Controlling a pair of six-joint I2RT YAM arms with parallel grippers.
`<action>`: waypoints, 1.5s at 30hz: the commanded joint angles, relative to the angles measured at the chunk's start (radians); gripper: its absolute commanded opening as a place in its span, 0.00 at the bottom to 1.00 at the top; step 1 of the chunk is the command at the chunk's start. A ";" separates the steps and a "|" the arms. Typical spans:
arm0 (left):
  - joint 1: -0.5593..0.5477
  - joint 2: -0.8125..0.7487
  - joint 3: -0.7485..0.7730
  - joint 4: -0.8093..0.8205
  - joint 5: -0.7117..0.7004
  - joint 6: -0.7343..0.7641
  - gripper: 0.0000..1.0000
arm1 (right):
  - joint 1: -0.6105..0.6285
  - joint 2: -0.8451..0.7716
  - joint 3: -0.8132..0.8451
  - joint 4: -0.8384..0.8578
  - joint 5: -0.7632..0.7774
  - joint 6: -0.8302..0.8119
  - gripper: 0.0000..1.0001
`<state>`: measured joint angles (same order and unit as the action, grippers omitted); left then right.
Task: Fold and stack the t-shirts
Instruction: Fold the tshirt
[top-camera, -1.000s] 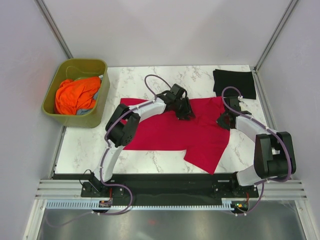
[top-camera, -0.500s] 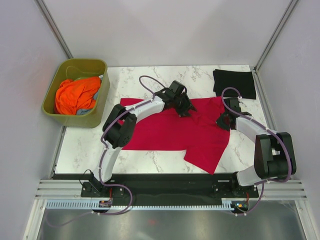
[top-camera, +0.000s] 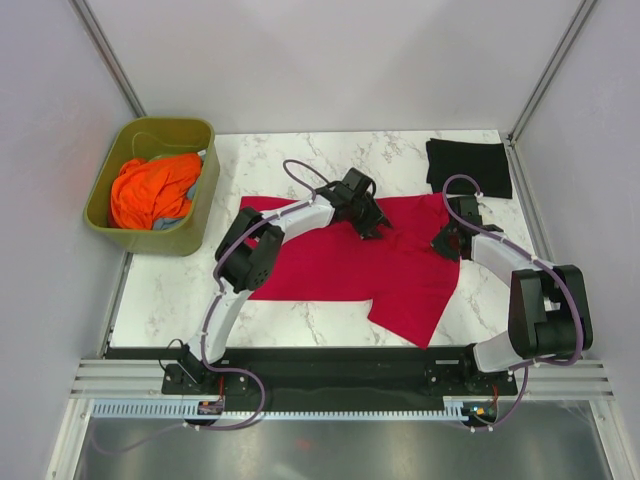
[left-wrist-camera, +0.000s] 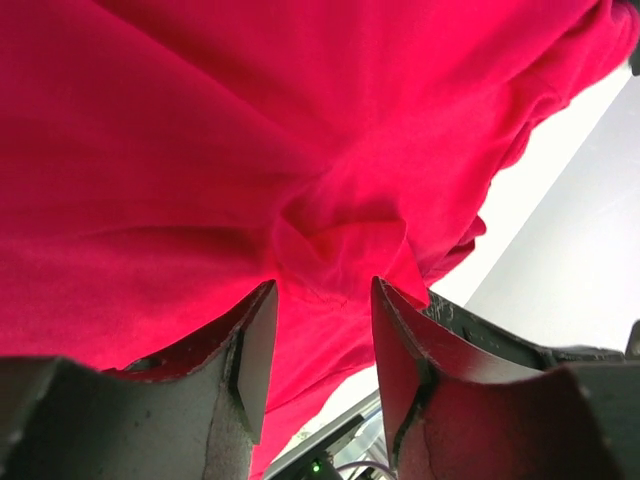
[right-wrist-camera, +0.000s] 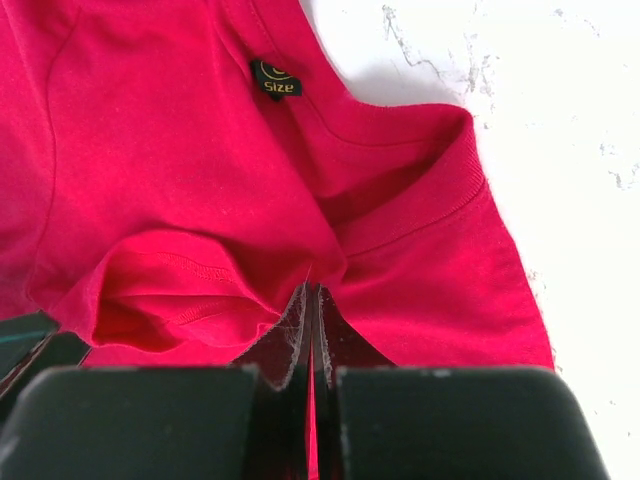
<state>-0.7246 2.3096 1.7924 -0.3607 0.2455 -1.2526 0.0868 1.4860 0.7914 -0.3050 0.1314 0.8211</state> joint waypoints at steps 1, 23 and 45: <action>-0.009 0.025 0.070 0.012 -0.006 -0.048 0.49 | -0.002 -0.032 -0.011 0.029 -0.007 -0.011 0.00; 0.008 -0.059 0.013 0.016 0.040 0.068 0.02 | -0.002 -0.251 -0.035 -0.046 0.020 -0.011 0.00; 0.011 -0.067 -0.082 -0.018 0.031 0.196 0.20 | 0.106 -0.359 -0.252 0.026 0.202 0.078 0.05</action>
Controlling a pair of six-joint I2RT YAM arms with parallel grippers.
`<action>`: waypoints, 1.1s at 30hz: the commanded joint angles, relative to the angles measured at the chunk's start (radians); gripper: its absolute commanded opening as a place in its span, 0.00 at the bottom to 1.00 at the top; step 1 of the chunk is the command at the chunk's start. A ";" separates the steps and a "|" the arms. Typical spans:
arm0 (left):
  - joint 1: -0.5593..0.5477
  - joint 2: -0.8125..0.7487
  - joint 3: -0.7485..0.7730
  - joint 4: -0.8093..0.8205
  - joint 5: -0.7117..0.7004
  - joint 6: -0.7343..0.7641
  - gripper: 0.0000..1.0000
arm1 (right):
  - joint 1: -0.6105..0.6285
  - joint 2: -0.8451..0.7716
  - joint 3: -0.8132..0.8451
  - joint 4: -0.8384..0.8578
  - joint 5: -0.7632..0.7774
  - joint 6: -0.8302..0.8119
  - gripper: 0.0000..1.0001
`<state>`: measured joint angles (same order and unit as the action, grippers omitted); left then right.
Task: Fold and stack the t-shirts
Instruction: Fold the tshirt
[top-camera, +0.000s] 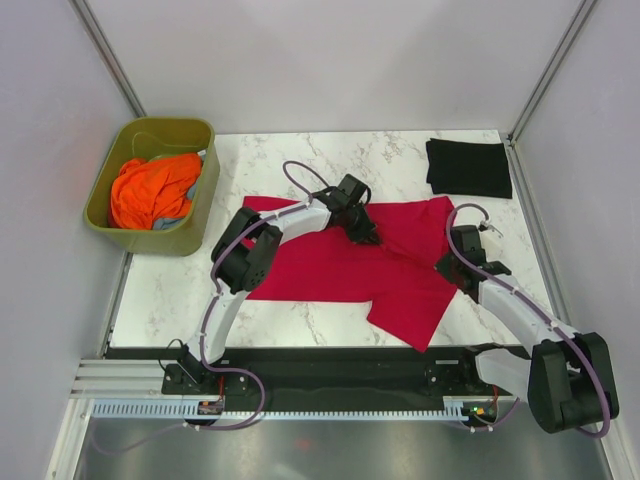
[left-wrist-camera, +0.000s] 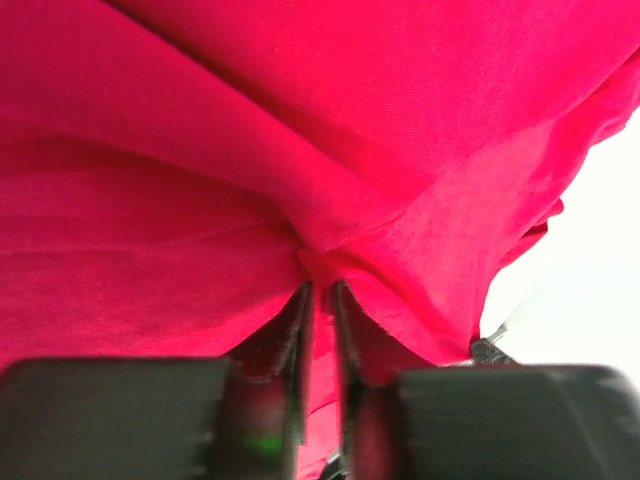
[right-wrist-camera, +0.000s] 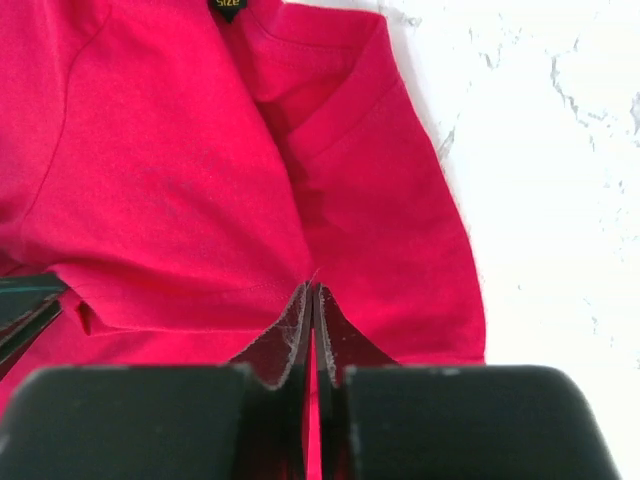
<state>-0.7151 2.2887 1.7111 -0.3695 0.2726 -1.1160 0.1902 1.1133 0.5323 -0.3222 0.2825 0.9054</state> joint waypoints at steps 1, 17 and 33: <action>0.002 -0.058 -0.001 -0.012 0.005 0.064 0.28 | 0.003 0.035 0.041 0.040 0.041 -0.054 0.09; 0.218 -0.176 0.027 -0.108 -0.038 0.352 0.42 | -0.186 0.442 0.494 0.169 -0.423 -0.470 0.35; 0.387 0.000 0.117 -0.117 -0.039 0.418 0.39 | -0.344 0.793 0.742 0.172 -0.551 -0.577 0.36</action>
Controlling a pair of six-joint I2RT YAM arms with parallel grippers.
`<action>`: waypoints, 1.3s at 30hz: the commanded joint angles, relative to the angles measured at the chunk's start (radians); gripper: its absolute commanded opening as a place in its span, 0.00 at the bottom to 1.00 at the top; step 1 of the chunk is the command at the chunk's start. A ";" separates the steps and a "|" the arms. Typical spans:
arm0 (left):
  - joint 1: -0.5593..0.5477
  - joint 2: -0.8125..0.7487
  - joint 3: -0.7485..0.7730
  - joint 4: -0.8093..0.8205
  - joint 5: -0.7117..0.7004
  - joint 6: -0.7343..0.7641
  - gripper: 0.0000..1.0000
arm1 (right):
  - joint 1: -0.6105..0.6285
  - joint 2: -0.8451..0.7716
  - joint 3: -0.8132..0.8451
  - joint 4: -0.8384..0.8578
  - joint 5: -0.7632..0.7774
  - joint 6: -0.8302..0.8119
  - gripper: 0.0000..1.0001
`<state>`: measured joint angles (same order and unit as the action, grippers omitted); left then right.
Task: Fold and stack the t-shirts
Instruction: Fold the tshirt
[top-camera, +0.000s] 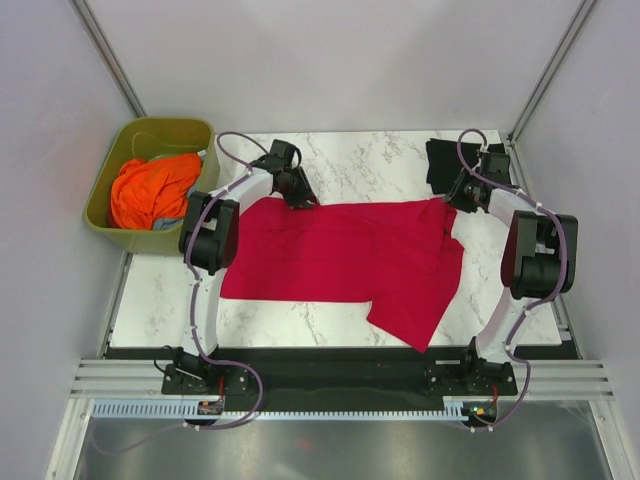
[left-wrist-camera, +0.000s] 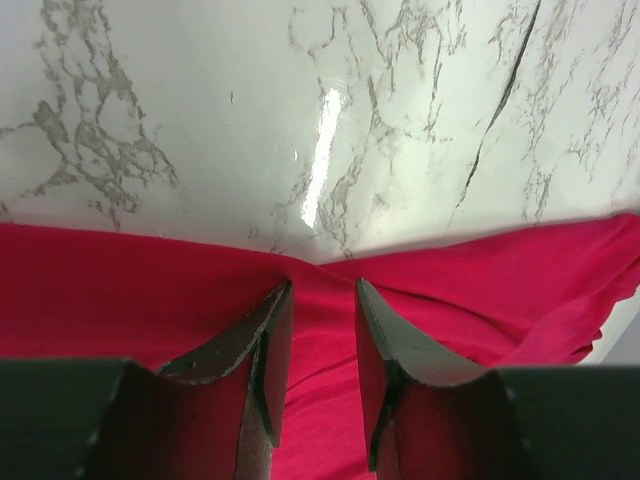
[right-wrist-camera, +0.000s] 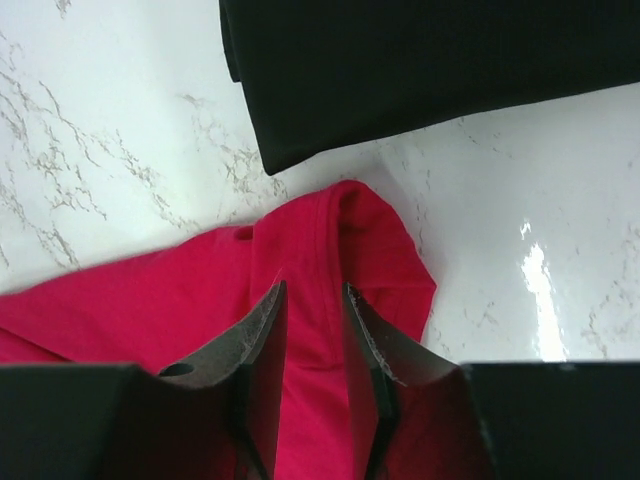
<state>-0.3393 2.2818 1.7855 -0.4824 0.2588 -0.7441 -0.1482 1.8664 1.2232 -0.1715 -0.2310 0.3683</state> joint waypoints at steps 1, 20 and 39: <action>0.013 0.008 0.041 -0.005 -0.035 0.048 0.39 | -0.005 0.051 0.058 0.023 -0.037 -0.045 0.36; 0.036 0.030 -0.002 -0.031 -0.167 0.005 0.39 | -0.077 0.126 -0.010 0.153 0.056 0.063 0.00; 0.019 -0.443 -0.192 -0.130 -0.121 0.121 0.53 | -0.079 -0.096 0.056 -0.152 0.134 0.291 0.53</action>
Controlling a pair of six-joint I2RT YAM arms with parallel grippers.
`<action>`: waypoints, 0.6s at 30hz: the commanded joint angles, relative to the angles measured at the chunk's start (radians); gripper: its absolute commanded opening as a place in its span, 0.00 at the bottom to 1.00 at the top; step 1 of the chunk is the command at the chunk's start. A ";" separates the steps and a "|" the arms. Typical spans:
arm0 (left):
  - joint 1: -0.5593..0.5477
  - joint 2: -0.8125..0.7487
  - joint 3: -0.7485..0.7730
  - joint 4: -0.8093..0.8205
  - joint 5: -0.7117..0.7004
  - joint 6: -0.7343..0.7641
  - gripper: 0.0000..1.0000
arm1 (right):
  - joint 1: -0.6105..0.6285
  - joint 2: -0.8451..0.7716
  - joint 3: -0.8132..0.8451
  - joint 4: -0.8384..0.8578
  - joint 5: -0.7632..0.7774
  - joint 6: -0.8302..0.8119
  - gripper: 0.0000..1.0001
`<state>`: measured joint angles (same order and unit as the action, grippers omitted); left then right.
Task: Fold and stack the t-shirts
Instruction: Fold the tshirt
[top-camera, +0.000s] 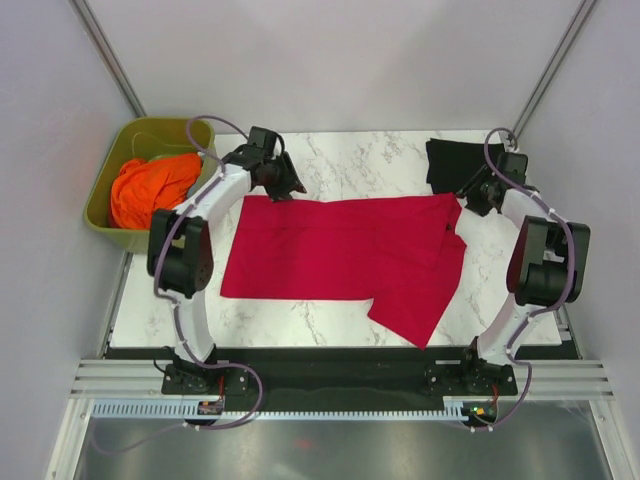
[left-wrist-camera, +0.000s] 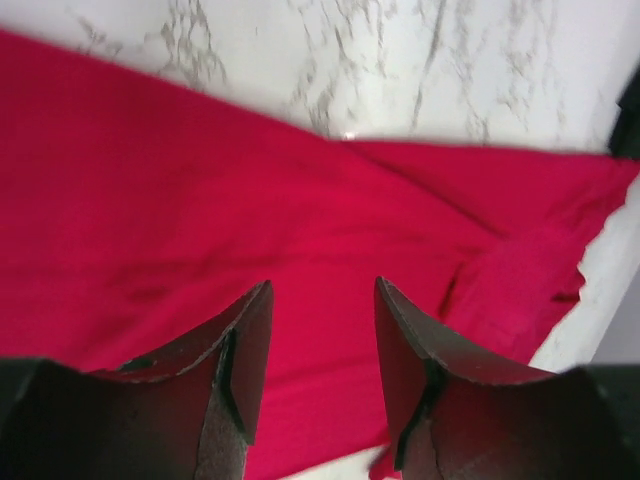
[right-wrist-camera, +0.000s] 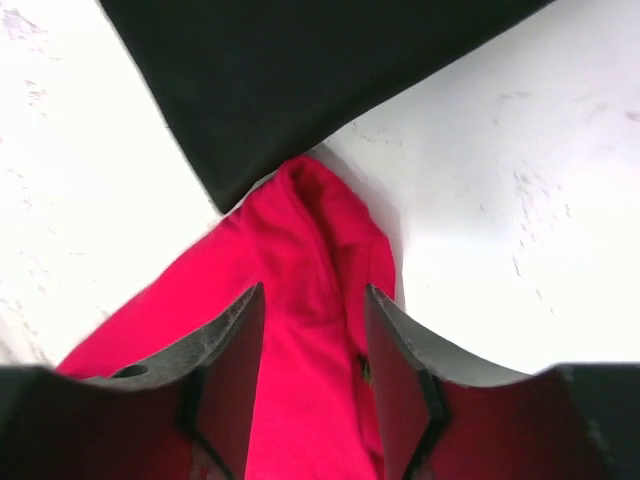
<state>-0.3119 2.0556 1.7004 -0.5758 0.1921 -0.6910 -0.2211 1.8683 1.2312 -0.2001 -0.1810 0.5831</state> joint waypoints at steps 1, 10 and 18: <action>-0.009 -0.260 -0.151 -0.039 -0.065 0.062 0.53 | -0.006 -0.128 0.036 -0.148 0.095 0.087 0.55; 0.074 -0.593 -0.577 -0.160 -0.128 -0.204 0.51 | 0.022 -0.313 -0.116 -0.309 0.062 0.106 0.68; 0.221 -0.744 -0.837 -0.240 -0.230 -0.487 0.49 | 0.097 -0.363 -0.191 -0.314 0.052 0.096 0.66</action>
<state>-0.1207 1.3380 0.9020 -0.7700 0.0227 -1.0000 -0.1371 1.5494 1.0504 -0.4992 -0.1192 0.6781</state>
